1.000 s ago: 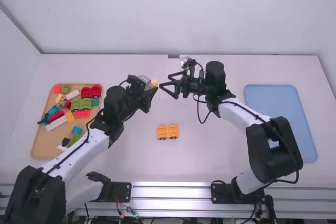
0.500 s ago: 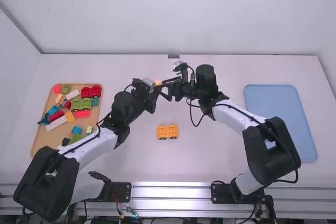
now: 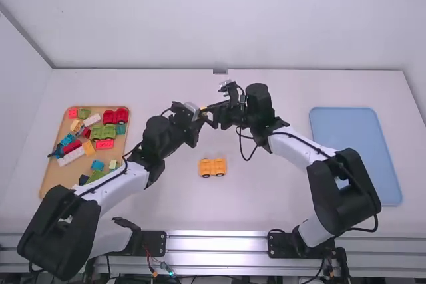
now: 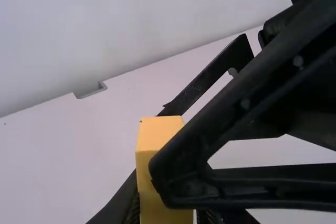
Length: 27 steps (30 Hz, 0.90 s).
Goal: Assemble lego blocks to make yellow taxi
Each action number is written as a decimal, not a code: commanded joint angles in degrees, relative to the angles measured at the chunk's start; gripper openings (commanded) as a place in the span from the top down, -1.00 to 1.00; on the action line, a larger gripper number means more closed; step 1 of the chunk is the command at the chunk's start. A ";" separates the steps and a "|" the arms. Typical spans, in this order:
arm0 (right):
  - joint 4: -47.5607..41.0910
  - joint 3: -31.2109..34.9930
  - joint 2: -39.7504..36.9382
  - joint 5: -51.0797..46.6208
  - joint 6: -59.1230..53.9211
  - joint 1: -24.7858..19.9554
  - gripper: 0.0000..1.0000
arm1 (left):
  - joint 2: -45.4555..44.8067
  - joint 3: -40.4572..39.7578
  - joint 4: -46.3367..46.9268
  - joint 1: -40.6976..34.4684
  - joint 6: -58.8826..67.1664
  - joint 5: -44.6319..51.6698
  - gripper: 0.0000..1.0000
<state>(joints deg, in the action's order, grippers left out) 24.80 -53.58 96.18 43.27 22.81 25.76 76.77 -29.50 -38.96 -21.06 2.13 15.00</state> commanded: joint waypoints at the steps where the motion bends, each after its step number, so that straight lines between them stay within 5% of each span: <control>1: -0.87 -1.11 0.15 0.39 -0.35 0.17 -0.22 | 0.17 0.15 -0.02 -0.33 2.43 0.87 0.96; 13: -2.97 -1.11 0.15 0.39 -1.84 1.40 -0.19 | 0.17 0.15 1.42 -0.33 6.27 7.02 0.96; 18: -2.73 -1.11 0.15 0.37 -1.86 2.49 0.21 | 0.17 0.15 2.27 -0.33 6.27 6.62 0.96; 23: -2.78 -1.11 0.15 0.37 -1.81 2.49 0.35 | 0.17 0.15 1.68 -0.33 6.25 6.60 0.92; 25: -2.78 -1.11 0.15 0.37 -1.75 2.40 0.47 | 0.17 0.15 1.36 -0.33 6.25 6.62 0.41; 27: -2.75 -1.11 0.15 0.37 -1.60 2.40 0.52 | 0.17 0.15 0.96 -0.33 6.25 6.64 0.37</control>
<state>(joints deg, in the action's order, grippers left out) 22.28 -53.63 96.16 42.87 20.91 27.11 76.77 -29.34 -36.93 -20.91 7.57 19.25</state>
